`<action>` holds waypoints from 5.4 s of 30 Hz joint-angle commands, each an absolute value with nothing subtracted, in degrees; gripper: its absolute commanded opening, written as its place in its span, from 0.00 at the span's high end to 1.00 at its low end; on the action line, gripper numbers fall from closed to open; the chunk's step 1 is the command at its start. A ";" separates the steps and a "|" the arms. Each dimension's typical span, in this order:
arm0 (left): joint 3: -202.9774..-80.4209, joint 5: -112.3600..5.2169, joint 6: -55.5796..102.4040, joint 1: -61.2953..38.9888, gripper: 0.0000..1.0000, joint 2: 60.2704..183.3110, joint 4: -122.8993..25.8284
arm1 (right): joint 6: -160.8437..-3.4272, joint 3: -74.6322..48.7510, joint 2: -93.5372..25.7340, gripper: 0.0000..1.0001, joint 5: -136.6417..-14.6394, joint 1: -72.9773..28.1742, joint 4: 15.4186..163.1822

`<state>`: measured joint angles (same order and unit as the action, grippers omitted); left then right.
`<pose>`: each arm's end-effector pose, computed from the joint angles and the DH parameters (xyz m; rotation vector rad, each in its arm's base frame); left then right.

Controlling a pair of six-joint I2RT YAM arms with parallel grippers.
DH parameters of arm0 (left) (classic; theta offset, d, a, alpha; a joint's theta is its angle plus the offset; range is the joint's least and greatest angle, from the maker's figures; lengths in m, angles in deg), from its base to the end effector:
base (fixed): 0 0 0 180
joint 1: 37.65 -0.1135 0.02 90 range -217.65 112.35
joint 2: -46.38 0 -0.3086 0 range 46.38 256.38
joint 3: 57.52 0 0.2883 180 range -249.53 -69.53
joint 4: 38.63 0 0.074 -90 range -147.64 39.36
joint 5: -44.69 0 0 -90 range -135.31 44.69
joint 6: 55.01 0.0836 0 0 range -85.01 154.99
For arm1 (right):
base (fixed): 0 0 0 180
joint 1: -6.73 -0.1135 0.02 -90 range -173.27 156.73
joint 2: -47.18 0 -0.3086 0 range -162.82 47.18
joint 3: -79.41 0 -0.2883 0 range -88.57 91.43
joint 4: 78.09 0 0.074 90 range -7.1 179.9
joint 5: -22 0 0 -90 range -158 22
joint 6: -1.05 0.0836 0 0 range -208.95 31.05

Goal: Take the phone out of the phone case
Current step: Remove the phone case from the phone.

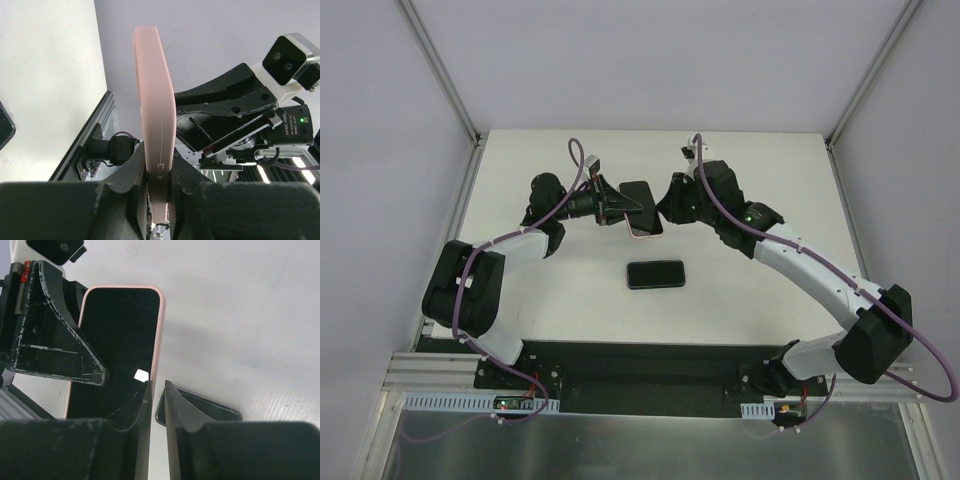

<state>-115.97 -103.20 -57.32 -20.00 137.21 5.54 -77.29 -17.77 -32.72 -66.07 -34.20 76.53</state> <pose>0.3443 -0.1839 0.2919 -0.1043 1.9263 -2.1132 0.3036 0.2595 0.3718 -0.4850 1.9468 0.5640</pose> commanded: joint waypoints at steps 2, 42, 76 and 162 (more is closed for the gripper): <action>-122.35 -103.93 -61.07 -19.99 1.00 128.56 21.52 | -84.11 -23.45 -38.07 0.83 -63.86 -34.58 56.59; -120.86 -102.27 -65.71 -21.31 1.00 130.23 30.73 | -72.61 -31.18 -35.34 0.77 -96.91 -36.78 71.43; -116.64 -85.39 -71.62 -16.56 1.00 132.17 41.73 | -51.87 -36.45 -43.96 0.98 -96.21 -43.72 114.41; -115.94 -91.36 -43.40 -17.88 1.00 119.25 3.06 | -61.71 -27.75 -17.51 0.38 -66.24 -43.29 85.94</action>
<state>-115.27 -92.47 -41.91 -17.14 120.88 -3.00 -62.67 -30.49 -16.44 -66.90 -44.21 84.09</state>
